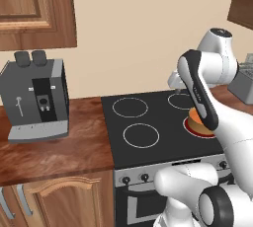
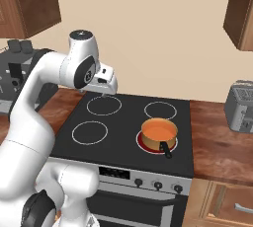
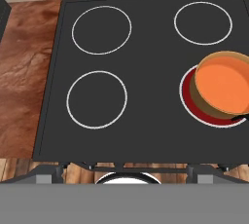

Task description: Wait until the marinara sauce is simmered to a deep red color and then turn off the stove.

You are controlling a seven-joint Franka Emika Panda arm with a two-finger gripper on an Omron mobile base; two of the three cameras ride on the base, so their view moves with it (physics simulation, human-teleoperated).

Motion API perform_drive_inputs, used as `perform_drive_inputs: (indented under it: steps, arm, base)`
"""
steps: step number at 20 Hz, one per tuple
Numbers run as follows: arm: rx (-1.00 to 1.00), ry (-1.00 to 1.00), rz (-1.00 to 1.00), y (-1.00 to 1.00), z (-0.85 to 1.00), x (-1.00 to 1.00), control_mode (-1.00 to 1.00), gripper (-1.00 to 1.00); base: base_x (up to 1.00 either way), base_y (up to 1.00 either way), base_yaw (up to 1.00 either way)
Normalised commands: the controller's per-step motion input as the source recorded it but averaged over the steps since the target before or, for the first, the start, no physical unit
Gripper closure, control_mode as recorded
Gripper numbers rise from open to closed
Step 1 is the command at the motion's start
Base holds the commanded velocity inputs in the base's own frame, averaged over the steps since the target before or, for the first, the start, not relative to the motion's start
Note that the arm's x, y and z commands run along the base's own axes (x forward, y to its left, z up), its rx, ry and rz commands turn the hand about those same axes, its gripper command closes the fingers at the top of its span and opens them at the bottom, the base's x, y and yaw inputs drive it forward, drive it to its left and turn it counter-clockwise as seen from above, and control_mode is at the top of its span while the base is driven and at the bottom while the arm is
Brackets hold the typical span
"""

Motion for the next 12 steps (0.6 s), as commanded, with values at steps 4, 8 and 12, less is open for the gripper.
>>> perform_drive_inputs:
  steps: [4, 8, 12]
  arm:
    - [0.00, 0.00, 0.00, 0.00, 0.00, 0.00, -1.00, -1.00]
    - [0.00, 0.00, 0.00, 0.00, 0.00, 0.00, -1.00, -1.00]
    - [0.00, 0.00, 0.00, 0.00, 0.00, 0.00, -1.00, -1.00]
  base:
    - [0.00, 0.00, 0.00]
    - [0.00, 0.00, 0.00]
    - [0.00, 0.00, 0.00]
